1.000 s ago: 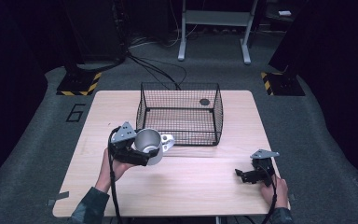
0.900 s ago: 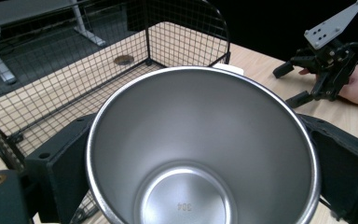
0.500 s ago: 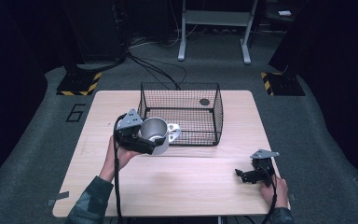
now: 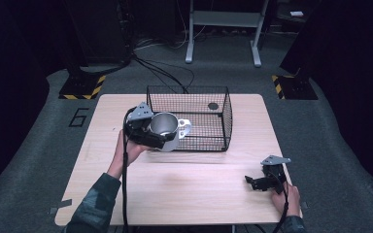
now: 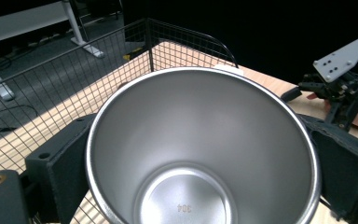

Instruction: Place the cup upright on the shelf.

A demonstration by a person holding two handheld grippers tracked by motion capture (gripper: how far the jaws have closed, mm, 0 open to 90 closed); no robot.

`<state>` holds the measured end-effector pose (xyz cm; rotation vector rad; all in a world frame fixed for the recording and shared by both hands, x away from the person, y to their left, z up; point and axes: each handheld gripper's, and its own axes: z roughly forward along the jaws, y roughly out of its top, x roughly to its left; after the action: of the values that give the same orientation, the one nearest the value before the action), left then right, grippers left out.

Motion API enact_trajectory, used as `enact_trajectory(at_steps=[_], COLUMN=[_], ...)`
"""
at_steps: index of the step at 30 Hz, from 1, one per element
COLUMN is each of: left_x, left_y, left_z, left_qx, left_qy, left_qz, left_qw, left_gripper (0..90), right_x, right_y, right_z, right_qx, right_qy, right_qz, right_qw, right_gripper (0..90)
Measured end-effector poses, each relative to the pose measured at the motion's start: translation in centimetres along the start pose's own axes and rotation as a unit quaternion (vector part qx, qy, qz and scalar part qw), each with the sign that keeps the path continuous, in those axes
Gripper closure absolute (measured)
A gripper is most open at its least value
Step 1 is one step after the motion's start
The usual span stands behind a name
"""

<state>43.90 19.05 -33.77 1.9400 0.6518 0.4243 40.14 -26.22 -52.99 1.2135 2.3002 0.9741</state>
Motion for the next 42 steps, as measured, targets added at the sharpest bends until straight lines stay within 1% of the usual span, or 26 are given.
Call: enact_trajectory(at_steps=[2,5,7,8,9,12,13,15,19,22,24,25,26,29,30,31,34,37,38,39,42], left_x=[0.3,0.7,0.9,1.1,1.2,1.7,1.9,2.2,2.7,2.8,2.9,3.0,3.0,3.2,3.2,3.2,3.3,3.6,3.7,3.8,4.0], left_y=[0.2,0.6,0.9,1.0,1.1,1.3,1.3,1.3,1.2,1.2,1.5,1.7,1.7,2.0,2.0,2.1,2.2,2.3,2.3,2.3,2.5], left_z=[0.3,0.6,1.0,1.1,1.3,1.9,2.0,2.4,3.2,3.7,4.1,4.5,4.5,5.3,5.3,5.5,5.9,6.4,6.6,6.8,7.5], left_qx=[-0.001,0.006,0.006,0.01,0.006,0.009,0.006,0.006,0.01,0.01,0.012,0.011,0.011,0.016,0.016,0.017,0.02,0.026,0.027,0.024,0.031], left_qy=[0.004,0.004,0.009,0.008,0.01,0.013,0.015,0.017,0.017,0.021,0.022,0.024,0.024,0.029,0.029,0.031,0.033,0.035,0.036,0.039,0.038], left_qz=[-0.003,0.0,0.0,0.002,0.0,-0.003,-0.005,-0.01,-0.012,-0.015,-0.01,-0.012,-0.012,-0.015,-0.015,-0.012,-0.014,-0.012,-0.013,-0.016,-0.017], left_qw=[1.0,1.0,0.9999,0.9999,0.9999,0.9999,0.9999,0.9998,0.9997,0.9996,0.9996,0.9996,0.9996,0.9994,0.9994,0.9993,0.9991,0.999,0.9989,0.9989,0.9987], left_gripper=[6.2,6.2,6.2,6.2,6.2,6.2,6.2,6.2,6.2,6.2,6.2,6.2,6.2,6.2,6.2,6.2,6.2,6.2,6.2,6.2,6.2], right_x=[0.0,0.0,0.0,0.0,0.0,0.0,0.0,0.0,0.0,0.0,0.0,0.0,0.0,0.0,0.0,0.0,0.0,0.0,0.0,0.0,0.0], right_y=[0.0,0.0,0.0,0.0,0.0,0.0,0.0,0.0,0.0,0.0,0.0,0.0,0.0,0.0,0.0,0.0,0.0,0.0,0.0,0.0,0.0], right_z=[0.0,0.0,0.0,0.0,0.0,0.0,0.0,0.0,0.0,0.0,0.0,0.0,0.0,0.0,0.0,0.0,0.0,0.0,0.0,0.0,0.0], right_qx=[0.0,0.0,0.0,0.0,0.0,0.0,0.0,0.0,0.0,0.0,0.0,0.0,0.0,0.0,0.0,0.0,0.0,0.0,0.0,0.0,-0.001], right_qy=[0.0,0.0,0.0,0.0,0.0,0.0,0.0,0.0,0.0,0.0,0.0,0.0,0.0,0.001,0.001,0.001,0.001,0.001,0.001,0.001,0.0], right_qz=[0.0,0.0,0.0,0.0,0.0,0.0,0.0,0.0,0.0,0.0,0.0,0.0,0.0,-0.001,-0.001,-0.001,-0.001,-0.001,0.0,-0.001,0.003], right_qw=[1.0,1.0,1.0,1.0,1.0,1.0,1.0,1.0,1.0,1.0,1.0,1.0,1.0,1.0,1.0,1.0,1.0,1.0,1.0,1.0,1.0], right_gripper=[0.0,0.0,0.0,0.0,0.0,0.0,0.0,0.0,0.0,0.0,0.0,0.0,0.0,0.0,0.0,0.0,0.0,0.0,0.0,0.0,0.0])
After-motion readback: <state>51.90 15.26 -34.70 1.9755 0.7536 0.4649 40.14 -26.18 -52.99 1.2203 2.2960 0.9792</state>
